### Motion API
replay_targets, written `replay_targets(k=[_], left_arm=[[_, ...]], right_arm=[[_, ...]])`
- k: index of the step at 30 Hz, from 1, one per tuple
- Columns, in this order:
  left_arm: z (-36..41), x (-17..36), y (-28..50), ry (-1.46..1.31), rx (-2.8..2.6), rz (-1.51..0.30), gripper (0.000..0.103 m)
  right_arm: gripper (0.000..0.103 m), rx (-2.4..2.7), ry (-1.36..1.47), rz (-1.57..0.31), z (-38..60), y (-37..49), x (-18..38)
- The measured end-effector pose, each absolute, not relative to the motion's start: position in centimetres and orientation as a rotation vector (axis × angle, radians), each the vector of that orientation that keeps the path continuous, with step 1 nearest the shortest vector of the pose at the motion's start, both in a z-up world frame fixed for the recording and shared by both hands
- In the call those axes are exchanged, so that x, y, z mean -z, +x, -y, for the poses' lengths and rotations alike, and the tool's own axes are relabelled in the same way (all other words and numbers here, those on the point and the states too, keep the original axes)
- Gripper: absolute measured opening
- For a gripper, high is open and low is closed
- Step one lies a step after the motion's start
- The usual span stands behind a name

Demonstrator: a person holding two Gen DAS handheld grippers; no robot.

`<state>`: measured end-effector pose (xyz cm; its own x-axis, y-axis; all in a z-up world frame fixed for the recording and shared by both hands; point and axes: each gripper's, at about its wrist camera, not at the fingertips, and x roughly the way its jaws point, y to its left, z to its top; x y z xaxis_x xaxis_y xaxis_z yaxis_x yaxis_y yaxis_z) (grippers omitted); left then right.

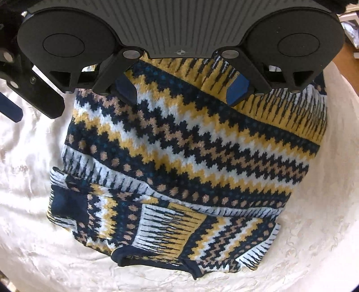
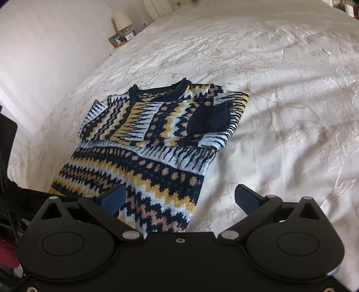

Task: Fold small clothes

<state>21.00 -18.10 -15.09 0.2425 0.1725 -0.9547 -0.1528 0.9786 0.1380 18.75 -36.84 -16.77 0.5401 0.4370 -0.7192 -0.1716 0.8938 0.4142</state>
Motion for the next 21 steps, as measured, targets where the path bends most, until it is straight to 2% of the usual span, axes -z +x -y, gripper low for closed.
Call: replay_targets(k=[21], left_arm=[[19.7,16.0,21.5,-0.009,-0.167,-1.377,0.087]], right_arm=[[0.103,-0.361,0.371,-0.936,38.7,19.4,18.0]])
